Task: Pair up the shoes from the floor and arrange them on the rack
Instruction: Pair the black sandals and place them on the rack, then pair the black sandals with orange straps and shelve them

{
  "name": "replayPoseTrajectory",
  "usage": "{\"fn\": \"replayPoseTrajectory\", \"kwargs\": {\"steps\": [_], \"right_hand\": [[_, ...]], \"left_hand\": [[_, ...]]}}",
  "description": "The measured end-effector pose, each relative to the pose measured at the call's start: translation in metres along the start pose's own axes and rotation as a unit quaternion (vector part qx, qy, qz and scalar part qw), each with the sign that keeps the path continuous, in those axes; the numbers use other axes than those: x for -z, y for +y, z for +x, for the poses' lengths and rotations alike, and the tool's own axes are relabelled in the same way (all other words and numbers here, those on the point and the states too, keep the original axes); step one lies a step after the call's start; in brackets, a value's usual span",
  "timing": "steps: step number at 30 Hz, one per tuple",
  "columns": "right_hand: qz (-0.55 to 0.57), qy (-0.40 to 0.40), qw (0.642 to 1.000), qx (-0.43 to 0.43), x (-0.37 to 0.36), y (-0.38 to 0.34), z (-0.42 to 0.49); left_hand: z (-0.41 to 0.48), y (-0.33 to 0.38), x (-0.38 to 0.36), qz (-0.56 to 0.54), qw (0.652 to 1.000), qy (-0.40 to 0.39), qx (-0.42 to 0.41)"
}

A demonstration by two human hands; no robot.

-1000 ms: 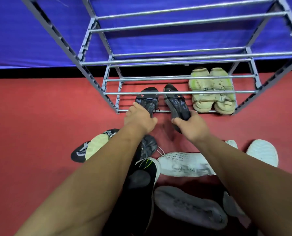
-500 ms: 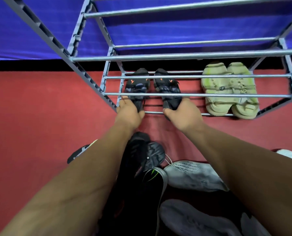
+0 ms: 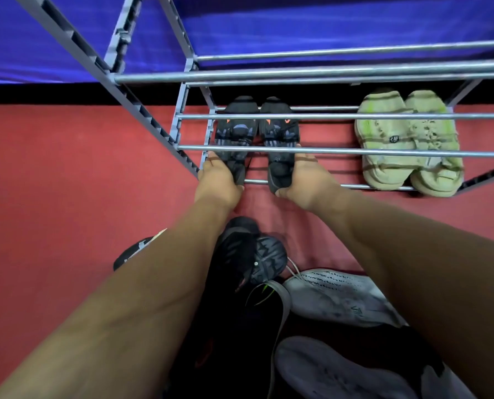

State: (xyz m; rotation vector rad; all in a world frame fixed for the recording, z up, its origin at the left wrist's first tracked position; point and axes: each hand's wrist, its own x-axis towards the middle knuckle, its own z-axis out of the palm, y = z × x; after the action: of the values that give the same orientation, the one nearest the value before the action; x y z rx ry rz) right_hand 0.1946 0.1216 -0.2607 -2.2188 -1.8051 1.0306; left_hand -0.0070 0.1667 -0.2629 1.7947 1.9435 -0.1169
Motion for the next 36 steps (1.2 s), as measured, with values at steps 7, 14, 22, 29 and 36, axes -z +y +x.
{"fn": "replayPoseTrajectory", "kwargs": {"steps": [7,14,22,29,36], "right_hand": [[0.037,0.057,0.996,0.053,-0.004,-0.01,-0.003],[0.015,0.018,0.998,0.064,-0.003,-0.019,-0.002],[0.021,0.001,0.999,0.028,-0.003,-0.017,-0.026],[0.021,-0.006,1.0,0.009,-0.009,-0.023,-0.067],[-0.04,-0.101,0.994,-0.017,-0.008,-0.027,-0.114]], "left_hand": [[-0.008,0.004,-0.01,-0.005,0.997,0.07,-0.017],[-0.002,-0.003,0.002,0.038,0.997,0.065,0.011],[-0.018,-0.022,0.008,-0.04,0.999,0.028,-0.017],[-0.055,-0.039,0.022,-0.239,0.969,-0.003,0.061],[-0.12,-0.044,0.037,-0.427,0.868,-0.253,0.033]]}}
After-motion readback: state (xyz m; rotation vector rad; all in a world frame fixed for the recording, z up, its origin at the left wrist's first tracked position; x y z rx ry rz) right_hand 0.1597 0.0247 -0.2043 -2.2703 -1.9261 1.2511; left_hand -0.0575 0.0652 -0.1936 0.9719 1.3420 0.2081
